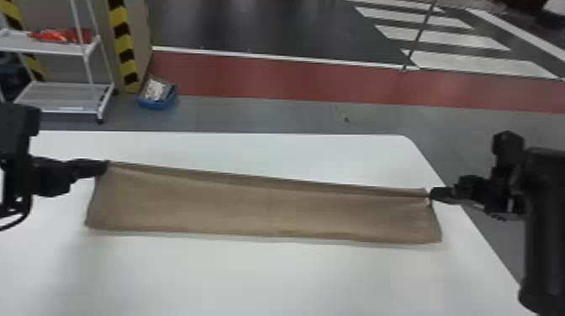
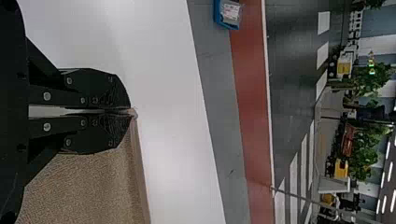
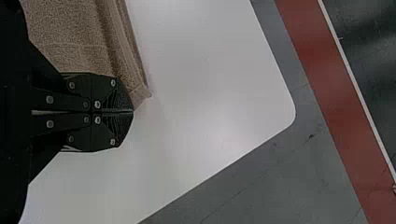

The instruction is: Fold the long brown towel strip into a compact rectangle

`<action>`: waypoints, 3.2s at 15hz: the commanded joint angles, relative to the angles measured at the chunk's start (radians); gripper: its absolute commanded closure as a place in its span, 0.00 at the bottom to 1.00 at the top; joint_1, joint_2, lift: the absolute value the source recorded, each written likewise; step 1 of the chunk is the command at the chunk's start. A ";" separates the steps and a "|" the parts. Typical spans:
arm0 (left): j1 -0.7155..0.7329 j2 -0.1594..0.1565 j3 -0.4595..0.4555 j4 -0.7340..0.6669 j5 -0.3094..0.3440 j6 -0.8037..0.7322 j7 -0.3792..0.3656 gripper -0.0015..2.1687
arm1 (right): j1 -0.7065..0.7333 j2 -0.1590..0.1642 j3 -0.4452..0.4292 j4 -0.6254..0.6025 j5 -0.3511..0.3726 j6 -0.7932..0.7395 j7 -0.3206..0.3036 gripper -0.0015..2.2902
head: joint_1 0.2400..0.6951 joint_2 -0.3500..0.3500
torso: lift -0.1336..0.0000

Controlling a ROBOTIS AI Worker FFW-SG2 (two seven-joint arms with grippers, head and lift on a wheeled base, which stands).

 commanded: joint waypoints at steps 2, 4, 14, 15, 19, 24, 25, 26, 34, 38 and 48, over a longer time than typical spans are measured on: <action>0.001 0.002 -0.011 0.007 -0.011 -0.011 0.000 0.50 | 0.000 0.001 0.013 0.000 0.006 0.000 0.002 0.57 | 1.00 0.21 | 0.07; 0.007 0.005 -0.012 0.001 -0.020 -0.008 -0.006 0.22 | 0.001 0.005 0.014 0.000 0.004 0.003 0.002 0.51 | 1.00 0.21 | 0.07; 0.099 0.008 0.058 -0.217 0.069 0.370 -0.023 0.22 | 0.041 0.005 0.000 -0.089 -0.050 0.073 -0.006 0.29 | 1.00 0.22 | 0.07; 0.098 -0.003 0.062 -0.228 0.082 0.428 -0.014 0.22 | 0.052 0.006 0.000 -0.097 -0.050 0.073 -0.006 0.29 | 1.00 0.22 | 0.07; 0.090 -0.038 0.054 -0.232 0.082 0.450 0.011 0.22 | 0.072 0.003 -0.003 -0.106 -0.054 0.073 -0.004 0.29 | 1.00 0.18 | 0.07; 0.090 -0.043 0.048 -0.232 0.079 0.471 0.008 0.47 | 0.094 0.003 -0.030 -0.113 -0.060 0.073 -0.004 0.29 | 1.00 0.14 | 0.07; 0.090 -0.043 0.048 -0.232 0.079 0.480 0.002 0.57 | 0.094 0.003 -0.033 -0.113 -0.060 0.073 -0.006 0.29 | 1.00 0.14 | 0.07; 0.093 -0.040 0.048 -0.232 0.079 0.480 0.000 0.65 | 0.094 0.003 -0.036 -0.113 -0.060 0.070 -0.006 0.29 | 1.00 0.14 | 0.07; 0.131 0.031 0.126 -0.303 0.106 0.499 -0.098 0.92 | 0.101 0.003 -0.056 -0.113 -0.067 0.070 -0.010 0.29 | 1.00 0.14 | 0.07; 0.162 0.130 0.212 -0.337 0.138 0.505 -0.136 0.92 | 0.109 0.001 -0.063 -0.113 -0.077 0.067 -0.010 0.29 | 1.00 0.20 | 0.07; 0.134 -0.020 0.195 -0.755 0.148 0.908 -0.135 0.92 | 0.167 -0.003 -0.090 -0.160 -0.119 0.089 -0.010 0.29 | 1.00 0.24 | 0.07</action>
